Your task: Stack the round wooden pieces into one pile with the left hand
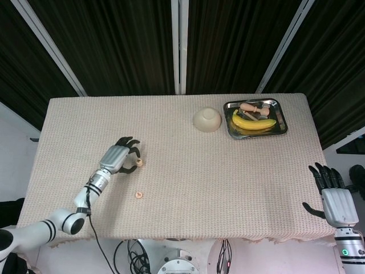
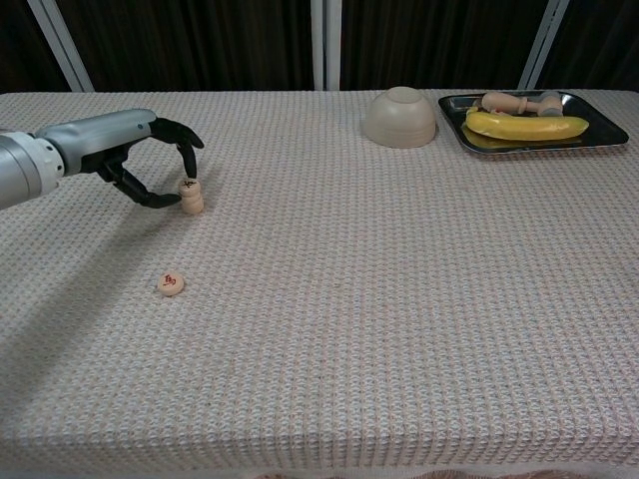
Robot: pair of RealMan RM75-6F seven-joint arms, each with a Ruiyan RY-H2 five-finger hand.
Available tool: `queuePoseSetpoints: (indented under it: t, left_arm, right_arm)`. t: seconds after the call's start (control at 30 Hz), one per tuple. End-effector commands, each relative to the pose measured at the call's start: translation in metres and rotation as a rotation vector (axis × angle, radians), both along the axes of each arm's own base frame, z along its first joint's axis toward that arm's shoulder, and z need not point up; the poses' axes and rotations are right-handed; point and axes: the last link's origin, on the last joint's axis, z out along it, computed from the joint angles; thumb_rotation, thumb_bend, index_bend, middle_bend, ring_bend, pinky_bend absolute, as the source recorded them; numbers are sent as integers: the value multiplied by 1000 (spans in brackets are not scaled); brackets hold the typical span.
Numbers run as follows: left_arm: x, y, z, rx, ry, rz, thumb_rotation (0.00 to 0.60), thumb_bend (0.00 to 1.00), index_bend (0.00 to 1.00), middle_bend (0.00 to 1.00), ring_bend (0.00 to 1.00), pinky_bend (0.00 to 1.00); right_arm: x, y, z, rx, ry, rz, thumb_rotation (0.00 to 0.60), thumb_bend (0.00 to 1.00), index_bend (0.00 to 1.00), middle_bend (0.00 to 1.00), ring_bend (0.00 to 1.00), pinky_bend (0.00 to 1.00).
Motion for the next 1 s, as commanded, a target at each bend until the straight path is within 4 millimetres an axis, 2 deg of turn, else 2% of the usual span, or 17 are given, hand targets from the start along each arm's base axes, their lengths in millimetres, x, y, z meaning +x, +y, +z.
queuePoseSetpoints:
  t: [0.03,0.33,0.43,0.63,0.8,1.0]
  left_arm:
    - [0,-3,3,7,2,-7,600,306,409,132,0,0]
    - [-3,-24,24,45,-11,-25,600,305,309,114,0,0]
    - [-4,-38,32,53,-14,-37,600,306,262,106,0,0]
    - [-17,-75,47,101,-28,-33,600,301,345,105,0,0]
    - [-23,-104,33,161,-93,-82,600,286,457,143,0,0]
    - [-30,-121,16,137,-111,-55,600,284,426,145,0,0]
  right_arm:
    - [0,0,0,0,-1,0,600,94,0,0,0,0]
    - [-1,0,0,-2,-2,2,600,94,0,0,0,0]
    - [-1,0,-1,2,-5,6,600,94,0,0,0,0]
    - [-2,1,1,-4,-5,7,600,94,0,0,0,0]
    - [0,0,-2,3,-7,14,600,94,0,0,0,0]
    - [2,3,-1,1,-9,19,600,94,0,0,0,0]
